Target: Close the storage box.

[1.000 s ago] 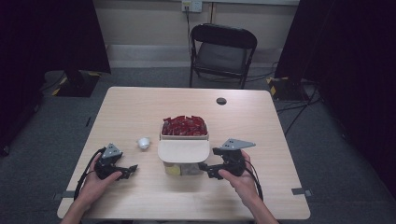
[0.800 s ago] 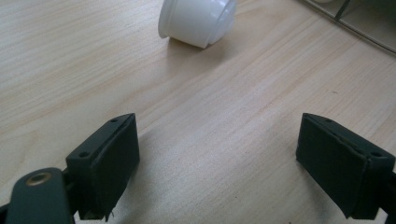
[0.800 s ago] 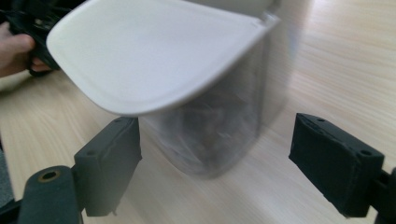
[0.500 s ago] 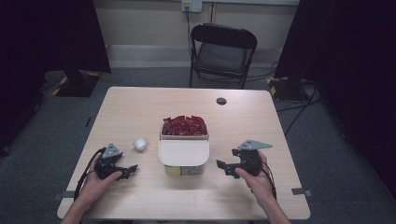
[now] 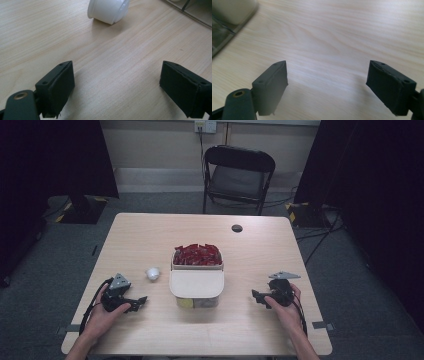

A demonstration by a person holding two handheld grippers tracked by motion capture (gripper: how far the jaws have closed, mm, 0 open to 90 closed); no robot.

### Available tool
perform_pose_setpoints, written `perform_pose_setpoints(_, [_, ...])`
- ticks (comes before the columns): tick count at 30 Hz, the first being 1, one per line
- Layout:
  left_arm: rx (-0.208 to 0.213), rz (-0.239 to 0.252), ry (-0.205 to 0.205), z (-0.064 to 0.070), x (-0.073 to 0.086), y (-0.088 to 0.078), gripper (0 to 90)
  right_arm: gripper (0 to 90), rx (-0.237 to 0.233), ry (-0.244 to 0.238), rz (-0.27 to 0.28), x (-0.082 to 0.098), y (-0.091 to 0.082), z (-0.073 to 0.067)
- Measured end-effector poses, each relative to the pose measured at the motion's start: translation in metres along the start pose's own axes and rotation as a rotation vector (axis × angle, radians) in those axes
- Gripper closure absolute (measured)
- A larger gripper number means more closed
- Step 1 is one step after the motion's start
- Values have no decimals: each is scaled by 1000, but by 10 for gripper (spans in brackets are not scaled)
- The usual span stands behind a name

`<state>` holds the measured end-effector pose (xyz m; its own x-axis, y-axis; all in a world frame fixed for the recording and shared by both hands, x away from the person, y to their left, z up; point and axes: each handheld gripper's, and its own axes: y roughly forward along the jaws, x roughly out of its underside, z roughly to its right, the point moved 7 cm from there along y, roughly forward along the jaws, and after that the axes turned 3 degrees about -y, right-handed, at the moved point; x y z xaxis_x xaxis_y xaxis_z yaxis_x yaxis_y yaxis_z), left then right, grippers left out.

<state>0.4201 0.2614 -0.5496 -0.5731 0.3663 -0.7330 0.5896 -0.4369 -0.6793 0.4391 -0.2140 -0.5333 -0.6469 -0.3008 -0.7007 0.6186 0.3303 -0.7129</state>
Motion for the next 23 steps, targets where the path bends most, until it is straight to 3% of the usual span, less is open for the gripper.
perform_pose_setpoints(4, [0, 0, 0, 0, 0, 0, 122, 168, 55, 14, -11, 6, 3, 8])
perform_pose_setpoints(8, [0, 0, 0, 0, 0, 0, 122, 159, 100, -8, -19, 10, 5, 10])
perform_pose_setpoints(11, [0, 0, 1, 0, 0, 0, 122, 128, 105, -8, -5, 12, 6, 13])
perform_pose_setpoints(14, [0, 0, 1, 0, 0, 0, 122, 115, 114, 0, 43, 12, 8, 17])
perform_pose_setpoints(23, [0, 0, 0, 0, 0, 0, 122, 91, 129, 11, 37, 13, 8, 18])
